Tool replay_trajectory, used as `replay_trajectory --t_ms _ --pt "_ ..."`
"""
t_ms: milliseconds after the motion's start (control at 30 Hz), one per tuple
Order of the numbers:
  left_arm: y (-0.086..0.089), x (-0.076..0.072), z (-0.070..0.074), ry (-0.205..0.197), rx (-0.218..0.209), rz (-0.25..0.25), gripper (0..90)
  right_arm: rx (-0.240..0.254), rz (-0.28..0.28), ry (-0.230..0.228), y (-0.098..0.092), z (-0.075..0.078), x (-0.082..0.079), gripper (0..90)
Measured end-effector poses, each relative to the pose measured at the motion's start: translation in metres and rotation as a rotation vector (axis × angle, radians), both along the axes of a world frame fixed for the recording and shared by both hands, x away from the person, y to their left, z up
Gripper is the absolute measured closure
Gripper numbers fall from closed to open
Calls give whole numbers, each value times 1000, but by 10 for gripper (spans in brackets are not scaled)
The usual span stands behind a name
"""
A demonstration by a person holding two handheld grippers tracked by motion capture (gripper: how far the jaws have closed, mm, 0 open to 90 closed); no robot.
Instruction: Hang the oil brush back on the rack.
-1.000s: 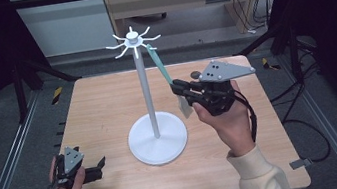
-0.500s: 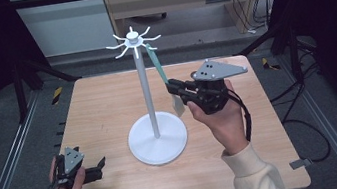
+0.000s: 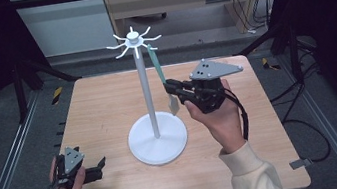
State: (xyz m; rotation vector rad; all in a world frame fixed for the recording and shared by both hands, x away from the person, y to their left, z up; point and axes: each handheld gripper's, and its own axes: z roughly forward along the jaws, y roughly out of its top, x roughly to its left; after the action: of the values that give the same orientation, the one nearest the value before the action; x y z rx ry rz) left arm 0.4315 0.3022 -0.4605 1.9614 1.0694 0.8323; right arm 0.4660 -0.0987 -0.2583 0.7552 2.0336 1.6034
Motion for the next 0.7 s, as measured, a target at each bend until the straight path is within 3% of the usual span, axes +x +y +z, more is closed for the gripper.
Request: replay_trajectory --t_ms 67,333,600,700 --pt "0 0 0 -1 4 -1 27 0 2 3 1 -1 1 877" --pt "0 0 0 -1 2 -1 27 -13 -18 3 0 0 1 828" --pt "0 0 0 -3 3 -1 27 -108 -177 -25 -8 0 -4 515" --pt "0 0 0 -2 1 -1 27 -113 -225 -27 -16 -1 -3 387"
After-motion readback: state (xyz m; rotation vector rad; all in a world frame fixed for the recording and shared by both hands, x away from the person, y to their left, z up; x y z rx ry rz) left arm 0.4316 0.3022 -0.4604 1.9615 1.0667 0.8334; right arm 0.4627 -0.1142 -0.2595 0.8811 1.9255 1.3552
